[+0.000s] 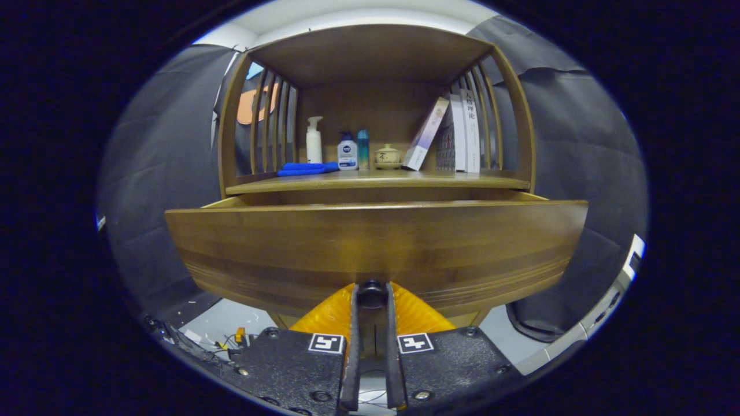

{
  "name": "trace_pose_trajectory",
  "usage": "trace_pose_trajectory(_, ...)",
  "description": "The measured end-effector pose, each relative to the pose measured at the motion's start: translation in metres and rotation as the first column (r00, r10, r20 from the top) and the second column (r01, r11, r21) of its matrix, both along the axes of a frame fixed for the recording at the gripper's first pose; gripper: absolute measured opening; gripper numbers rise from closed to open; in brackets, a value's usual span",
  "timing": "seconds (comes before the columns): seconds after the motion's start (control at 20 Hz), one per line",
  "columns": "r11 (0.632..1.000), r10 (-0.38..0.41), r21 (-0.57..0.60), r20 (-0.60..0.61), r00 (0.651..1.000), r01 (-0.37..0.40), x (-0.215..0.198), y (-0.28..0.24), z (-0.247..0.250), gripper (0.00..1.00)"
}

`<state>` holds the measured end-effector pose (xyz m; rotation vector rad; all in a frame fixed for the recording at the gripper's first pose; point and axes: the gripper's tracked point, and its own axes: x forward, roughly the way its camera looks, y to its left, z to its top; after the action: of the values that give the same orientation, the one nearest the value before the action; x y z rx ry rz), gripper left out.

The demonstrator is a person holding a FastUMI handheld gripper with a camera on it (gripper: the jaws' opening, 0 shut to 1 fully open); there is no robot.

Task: Pull open the drawer, take out the items inside it, and place them on the countertop above the cabinet.

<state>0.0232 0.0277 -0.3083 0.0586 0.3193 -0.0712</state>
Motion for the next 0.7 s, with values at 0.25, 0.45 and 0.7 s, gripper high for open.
trace_pose_trajectory(0.25,1.0,0.01,-0.004,-0.005,1.0,-0.01,-0.023,0.001,-0.001,0.21)
trace_pose_trajectory(0.45,1.0,0.016,0.008,-0.025,1.0,-0.016,-0.042,0.003,-0.007,0.21)
trace_pose_trajectory(0.7,0.999,0.029,-0.016,-0.016,0.999,-0.03,-0.054,0.006,-0.009,0.21)
